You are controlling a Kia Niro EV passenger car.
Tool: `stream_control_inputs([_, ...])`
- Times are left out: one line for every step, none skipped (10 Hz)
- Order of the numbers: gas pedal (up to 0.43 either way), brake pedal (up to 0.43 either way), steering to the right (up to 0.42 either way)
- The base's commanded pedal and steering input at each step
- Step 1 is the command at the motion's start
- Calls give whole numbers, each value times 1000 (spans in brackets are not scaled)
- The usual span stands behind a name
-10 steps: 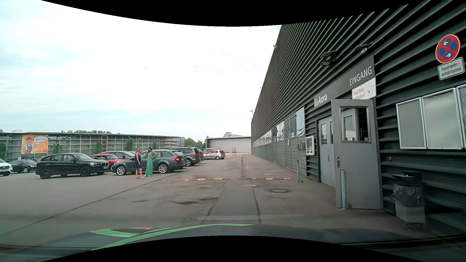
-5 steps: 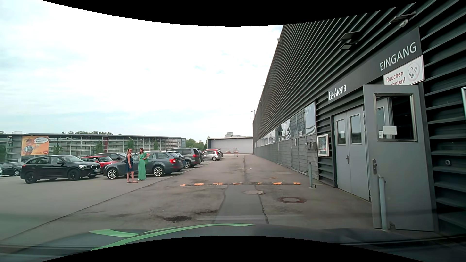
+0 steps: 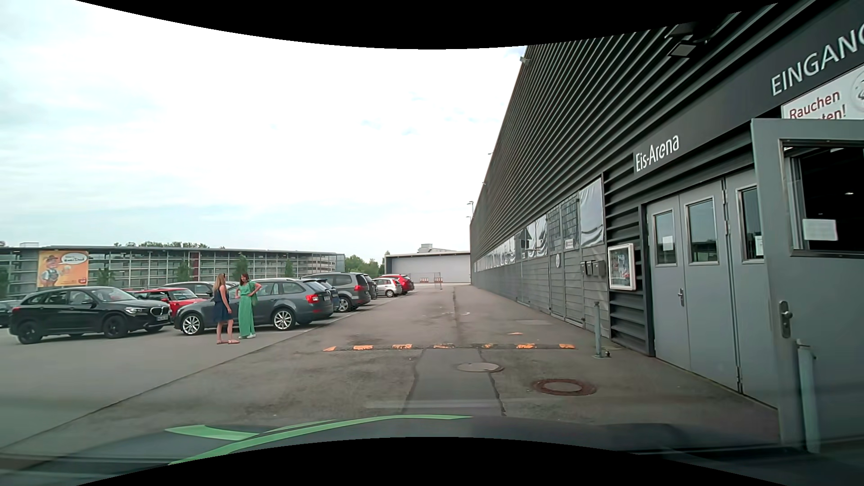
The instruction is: Follow the waypoints while adhering to traffic rules and regulations
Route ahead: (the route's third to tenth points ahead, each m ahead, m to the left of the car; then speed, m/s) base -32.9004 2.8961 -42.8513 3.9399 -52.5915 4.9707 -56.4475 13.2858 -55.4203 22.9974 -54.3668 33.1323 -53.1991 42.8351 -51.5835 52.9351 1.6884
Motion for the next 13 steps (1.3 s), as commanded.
stream_control_inputs([0,146,-7])
stream_control_inputs([0,146,-6])
stream_control_inputs([0,146,-2])
stream_control_inputs([0,134,1])
stream_control_inputs([0,79,0])
stream_control_inputs([0,0,-7])
stream_control_inputs([0,0,-13])
stream_control_inputs([0,0,-7])
stream_control_inputs([0,0,3])
stream_control_inputs([0,0,14])
stream_control_inputs([0,0,15])
stream_control_inputs([0,0,14])
stream_control_inputs([0,0,9])
